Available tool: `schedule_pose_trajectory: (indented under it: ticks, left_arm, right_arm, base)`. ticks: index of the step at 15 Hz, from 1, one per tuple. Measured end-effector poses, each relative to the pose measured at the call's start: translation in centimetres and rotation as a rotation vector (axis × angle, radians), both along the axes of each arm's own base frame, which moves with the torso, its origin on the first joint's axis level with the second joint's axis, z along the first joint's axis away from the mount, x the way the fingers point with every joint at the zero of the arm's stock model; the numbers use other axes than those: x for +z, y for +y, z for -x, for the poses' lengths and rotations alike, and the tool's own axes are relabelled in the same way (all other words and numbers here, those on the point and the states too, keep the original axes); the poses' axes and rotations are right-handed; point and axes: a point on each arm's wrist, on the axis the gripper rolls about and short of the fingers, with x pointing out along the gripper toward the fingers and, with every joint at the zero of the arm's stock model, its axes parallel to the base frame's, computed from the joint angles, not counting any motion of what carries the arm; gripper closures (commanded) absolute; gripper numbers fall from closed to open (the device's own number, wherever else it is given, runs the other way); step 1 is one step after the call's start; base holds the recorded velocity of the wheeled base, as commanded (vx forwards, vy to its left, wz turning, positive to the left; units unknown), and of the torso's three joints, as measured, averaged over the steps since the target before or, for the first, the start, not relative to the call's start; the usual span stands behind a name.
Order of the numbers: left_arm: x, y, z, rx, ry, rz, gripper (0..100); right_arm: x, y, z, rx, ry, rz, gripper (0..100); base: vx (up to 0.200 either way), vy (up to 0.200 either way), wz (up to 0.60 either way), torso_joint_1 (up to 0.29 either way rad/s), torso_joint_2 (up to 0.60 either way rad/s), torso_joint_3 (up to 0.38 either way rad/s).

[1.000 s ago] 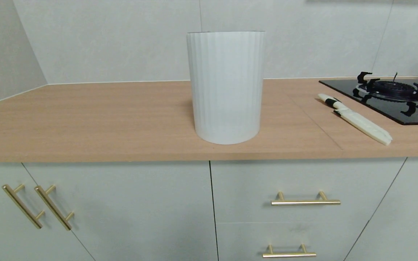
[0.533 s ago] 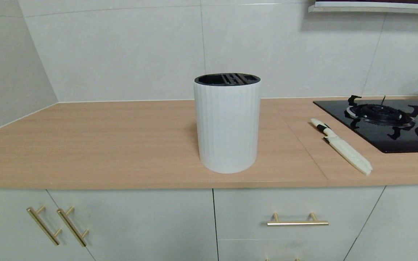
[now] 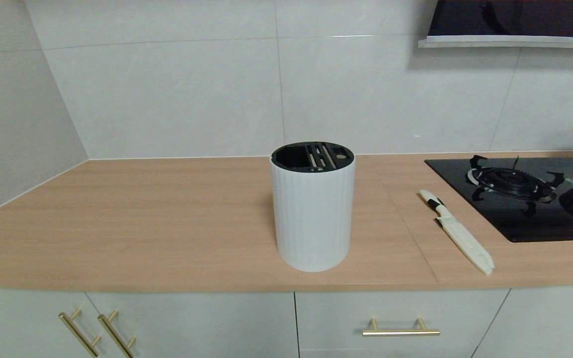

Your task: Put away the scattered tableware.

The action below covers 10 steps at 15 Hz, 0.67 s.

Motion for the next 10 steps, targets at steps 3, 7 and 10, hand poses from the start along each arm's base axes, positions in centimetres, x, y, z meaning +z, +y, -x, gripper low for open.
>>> schedule_pose_trajectory:
  ticks: [3, 7, 10]
  left_arm:
    - [0.00, 0.00, 0.00, 0.000, 0.000, 0.000, 0]
    - [0.00, 0.00, 0.00, 0.000, 0.000, 0.000, 0]
    - [0.00, 0.00, 0.00, 0.000, 0.000, 0.000, 0]
  right_arm:
    - [0.00, 0.00, 0.00, 0.000, 0.000, 0.000, 0]
    - [0.00, 0.00, 0.00, 0.000, 0.000, 0.000, 0]
    - [0.00, 0.00, 0.00, 0.000, 0.000, 0.000, 0]
  base:
    - [0.000, 0.000, 0.00, 0.222, -0.51, -0.287]
    - [0.000, 0.000, 0.00, 0.246, -0.54, -0.295]
    - [0.000, 0.000, 0.00, 0.266, -0.57, -0.310]
